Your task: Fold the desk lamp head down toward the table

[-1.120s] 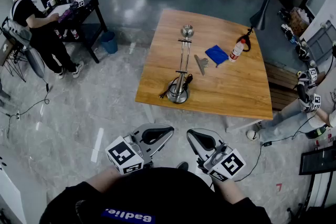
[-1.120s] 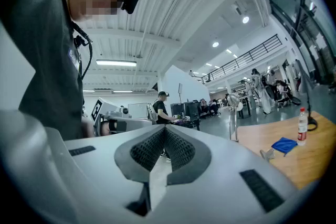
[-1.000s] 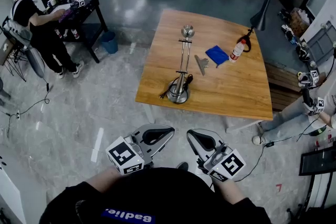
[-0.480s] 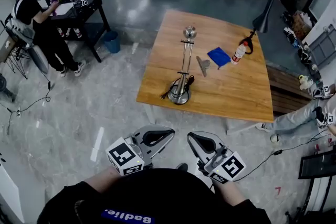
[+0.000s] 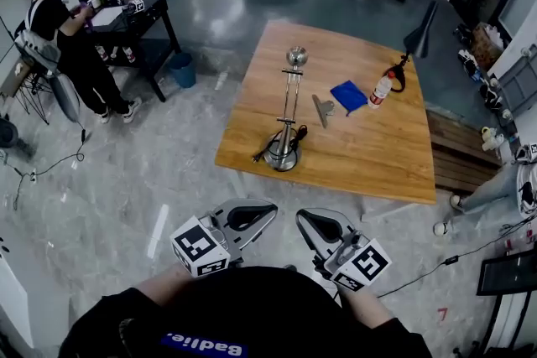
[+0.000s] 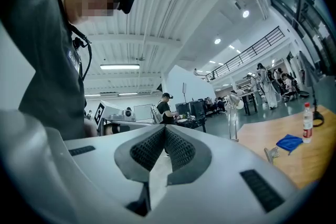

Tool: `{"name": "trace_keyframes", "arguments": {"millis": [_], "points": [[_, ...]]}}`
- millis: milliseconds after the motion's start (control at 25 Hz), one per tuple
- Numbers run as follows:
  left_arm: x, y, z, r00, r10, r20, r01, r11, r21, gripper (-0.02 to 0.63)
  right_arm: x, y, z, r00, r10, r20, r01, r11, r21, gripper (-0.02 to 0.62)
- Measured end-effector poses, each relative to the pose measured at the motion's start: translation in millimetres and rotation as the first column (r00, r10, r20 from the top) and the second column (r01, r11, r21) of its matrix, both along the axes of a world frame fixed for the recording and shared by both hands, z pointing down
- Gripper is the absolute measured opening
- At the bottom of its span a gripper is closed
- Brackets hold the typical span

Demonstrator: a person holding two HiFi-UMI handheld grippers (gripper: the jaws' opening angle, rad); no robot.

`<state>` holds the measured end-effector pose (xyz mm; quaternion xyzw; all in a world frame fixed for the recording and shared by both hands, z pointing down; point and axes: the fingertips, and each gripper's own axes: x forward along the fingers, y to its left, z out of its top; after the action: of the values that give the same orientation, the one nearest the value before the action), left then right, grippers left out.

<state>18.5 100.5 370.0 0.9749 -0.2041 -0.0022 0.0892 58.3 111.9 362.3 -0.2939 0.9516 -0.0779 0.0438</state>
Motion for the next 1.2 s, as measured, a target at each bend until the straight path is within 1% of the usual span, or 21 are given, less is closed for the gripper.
{"name": "trace_keyframes", "arguments": {"millis": [160,360,480,600,760,920,1120,1200], "points": [[18,-3,-4,1.000,-0.021,0.010,0.020,1.000,0.019,0.008,19,-3,-2,1.000,-0.030,0.003,0.030,1.000,0.009,0.006],[31,-13,-3,0.998,-0.070,0.001,0.070,0.997,0.029,0.008,40,-10,2,0.999,-0.053,0.003,0.053,0.999,0.009,0.006],[34,-23,0,0.997,-0.080,0.008,0.080,0.996,0.026,0.008,44,-19,3,0.998,-0.056,0.001,0.056,0.998,0.006,0.006],[32,-39,2,0.997,-0.070,0.016,0.069,0.997,0.038,0.008,40,-35,4,0.999,-0.051,-0.006,0.051,0.999,0.007,0.006],[26,-70,9,0.999,-0.028,0.028,0.026,0.998,0.049,0.008,31,-66,4,1.000,-0.026,0.003,0.026,1.000,0.008,0.006],[16,-107,11,0.998,0.038,0.041,-0.041,0.997,0.062,0.008,15,-106,2,1.000,0.011,-0.007,-0.011,1.000,0.007,0.006],[8,-149,19,0.991,0.121,0.055,-0.125,0.990,0.061,0.008,1,-155,4,0.997,0.074,-0.022,-0.074,0.997,-0.002,0.006],[7,-163,19,0.986,0.157,0.051,-0.160,0.985,0.063,0.008,-2,-171,1,0.995,0.098,-0.025,-0.098,0.995,0.003,0.006]]}}
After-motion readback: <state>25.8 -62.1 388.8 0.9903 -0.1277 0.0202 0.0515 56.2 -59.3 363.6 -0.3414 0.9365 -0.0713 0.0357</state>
